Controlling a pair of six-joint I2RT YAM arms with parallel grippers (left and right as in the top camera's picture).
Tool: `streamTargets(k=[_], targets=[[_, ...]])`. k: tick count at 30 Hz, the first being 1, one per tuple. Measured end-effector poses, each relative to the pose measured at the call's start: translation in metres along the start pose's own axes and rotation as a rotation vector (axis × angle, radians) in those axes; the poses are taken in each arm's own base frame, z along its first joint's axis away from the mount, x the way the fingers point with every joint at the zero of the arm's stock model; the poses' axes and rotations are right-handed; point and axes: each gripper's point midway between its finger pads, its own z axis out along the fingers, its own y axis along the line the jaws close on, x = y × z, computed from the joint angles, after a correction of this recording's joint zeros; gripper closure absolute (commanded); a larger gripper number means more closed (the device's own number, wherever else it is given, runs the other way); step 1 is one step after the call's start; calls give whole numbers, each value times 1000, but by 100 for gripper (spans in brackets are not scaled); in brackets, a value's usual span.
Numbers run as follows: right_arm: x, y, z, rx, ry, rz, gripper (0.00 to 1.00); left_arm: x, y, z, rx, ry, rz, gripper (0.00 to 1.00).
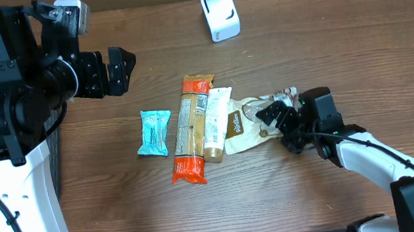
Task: Scan the item barcode
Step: 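Reach the right gripper to the brown-and-white snack bag and grasp it, then lift the snack bag with the right gripper toward the scanner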
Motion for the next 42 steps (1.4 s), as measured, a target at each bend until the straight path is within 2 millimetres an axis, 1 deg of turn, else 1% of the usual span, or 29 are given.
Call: streamTargets(k=[3, 7, 13, 18, 21, 25, 29, 32, 38, 40, 42], targets=[[-21, 7, -4, -37, -74, -33, 6, 0, 0, 0, 0, 0, 0, 0], [-45, 8, -12, -59, -142, -80, 6, 0, 0, 0, 0, 0, 0, 0], [-75, 8, -27, -96, -214, -155, 5, 0, 0, 0, 0, 0, 0, 0], [-86, 15, -36, -149, -235, -187, 5, 0, 0, 0, 0, 0, 0, 0], [-84, 17, -36, -163, -218, -194, 5, 0, 0, 0, 0, 0, 0, 0], [-73, 5, -32, -132, -162, -139, 5, 0, 0, 0, 0, 0, 0, 0], [-67, 1, -25, -131, -120, -98, 4, 0, 0, 0, 0, 0, 0, 0], [-61, 0, -15, -129, -93, -80, 4, 0, 0, 0, 0, 0, 0, 0], [-45, 7, 17, -164, -43, -58, 4, 0, 0, 0, 0, 0, 0, 0], [-46, 15, 25, -201, -51, -60, 6, 0, 0, 0, 0, 0, 0, 0], [-48, 20, 31, -225, -64, -63, 12, 0, 0, 0, 0, 0, 0, 0]])
